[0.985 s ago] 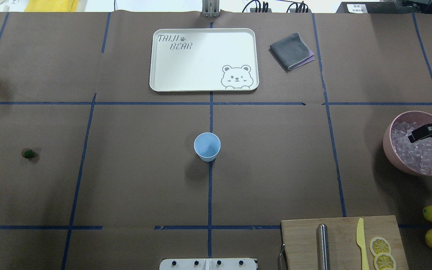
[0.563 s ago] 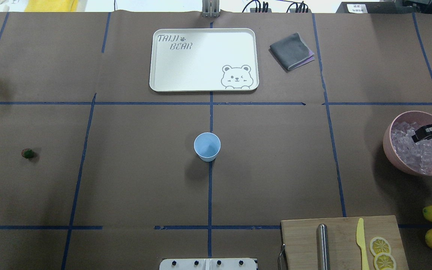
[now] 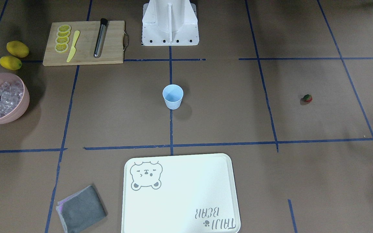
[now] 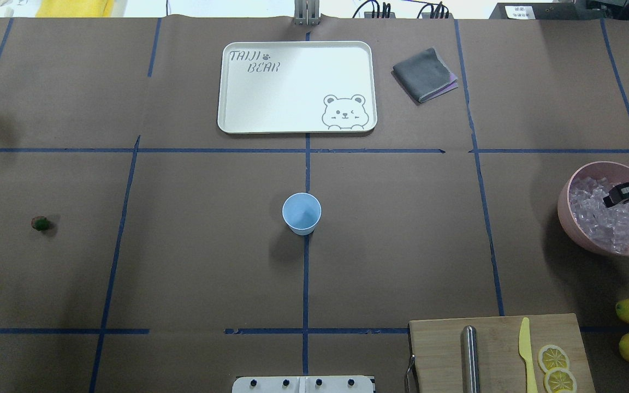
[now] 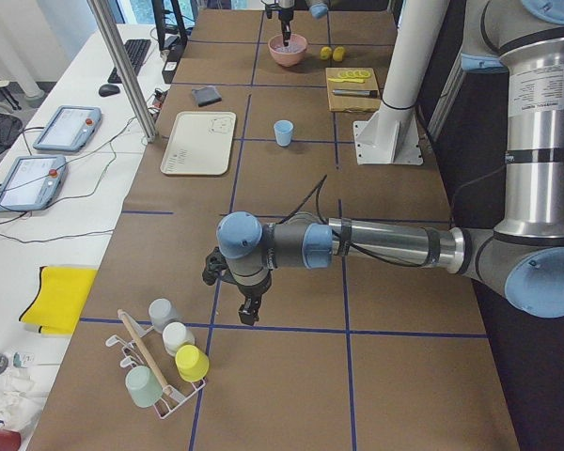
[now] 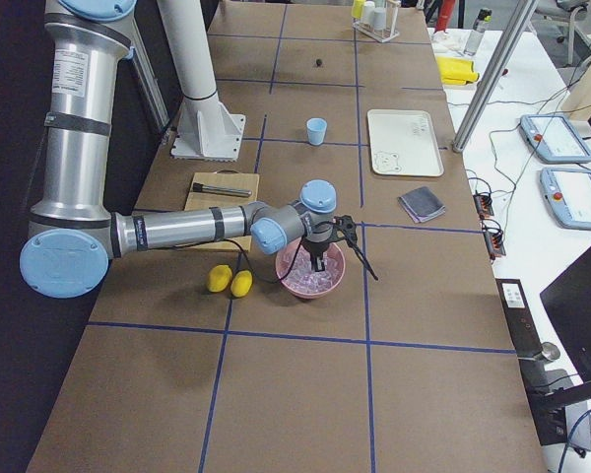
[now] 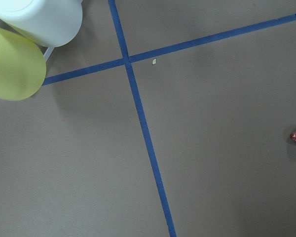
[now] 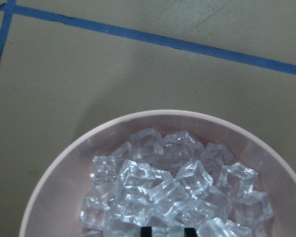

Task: Put ice and strawberries in cup
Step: 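Close the right gripper on an ice cube and lift it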

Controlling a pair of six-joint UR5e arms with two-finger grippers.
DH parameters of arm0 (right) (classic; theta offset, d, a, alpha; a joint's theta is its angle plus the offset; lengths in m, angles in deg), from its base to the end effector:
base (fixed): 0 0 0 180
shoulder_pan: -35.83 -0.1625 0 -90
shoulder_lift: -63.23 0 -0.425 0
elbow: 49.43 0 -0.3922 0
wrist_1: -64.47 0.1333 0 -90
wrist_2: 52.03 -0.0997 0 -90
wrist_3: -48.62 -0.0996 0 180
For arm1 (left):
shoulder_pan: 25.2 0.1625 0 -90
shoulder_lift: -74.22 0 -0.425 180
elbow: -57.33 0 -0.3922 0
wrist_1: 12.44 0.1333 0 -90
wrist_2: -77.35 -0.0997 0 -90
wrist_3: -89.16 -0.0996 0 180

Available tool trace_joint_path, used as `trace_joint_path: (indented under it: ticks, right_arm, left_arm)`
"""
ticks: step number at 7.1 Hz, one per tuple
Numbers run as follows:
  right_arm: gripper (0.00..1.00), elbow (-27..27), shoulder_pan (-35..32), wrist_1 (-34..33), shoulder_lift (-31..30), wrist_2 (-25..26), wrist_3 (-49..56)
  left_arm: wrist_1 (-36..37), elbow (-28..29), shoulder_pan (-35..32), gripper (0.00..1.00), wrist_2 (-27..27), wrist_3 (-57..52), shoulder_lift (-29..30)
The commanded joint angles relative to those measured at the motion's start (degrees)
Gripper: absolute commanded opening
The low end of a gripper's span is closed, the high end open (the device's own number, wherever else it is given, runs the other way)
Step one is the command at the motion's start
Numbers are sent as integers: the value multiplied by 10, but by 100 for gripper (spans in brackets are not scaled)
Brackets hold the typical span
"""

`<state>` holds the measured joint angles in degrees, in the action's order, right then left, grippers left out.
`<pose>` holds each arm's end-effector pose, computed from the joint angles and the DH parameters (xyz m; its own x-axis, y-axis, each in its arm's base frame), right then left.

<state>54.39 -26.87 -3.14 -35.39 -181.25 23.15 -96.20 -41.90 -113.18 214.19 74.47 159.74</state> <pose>-0.1444 -0.4330 0.5694 0.6751 -0.2170 0.7051 0.1287 0.9757 0.1771 -0.0446 -0.4574 0.6244 0.6530 0.2583 -0.7120 -0.2076 0.9651 0.1598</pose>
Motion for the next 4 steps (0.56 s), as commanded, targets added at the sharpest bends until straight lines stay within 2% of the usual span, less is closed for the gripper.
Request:
trace_joint_path:
  ticks: [1, 2, 3, 4]
  right_arm:
    - [1, 34, -32, -6, -17, -7, 1]
    - [1, 47, -57, -8, -18, -11, 0]
    - [0, 75, -80, -43, -16, -20, 0]
    - [0, 121, -89, -106, -10, -19, 0]
  left_arm:
    - [0, 0, 0, 100, 0, -1, 0]
    - [0, 0, 0, 100, 0, 0, 0]
    - [0, 0, 0, 100, 0, -1, 0]
    - [0, 0, 0, 100, 1, -1, 0]
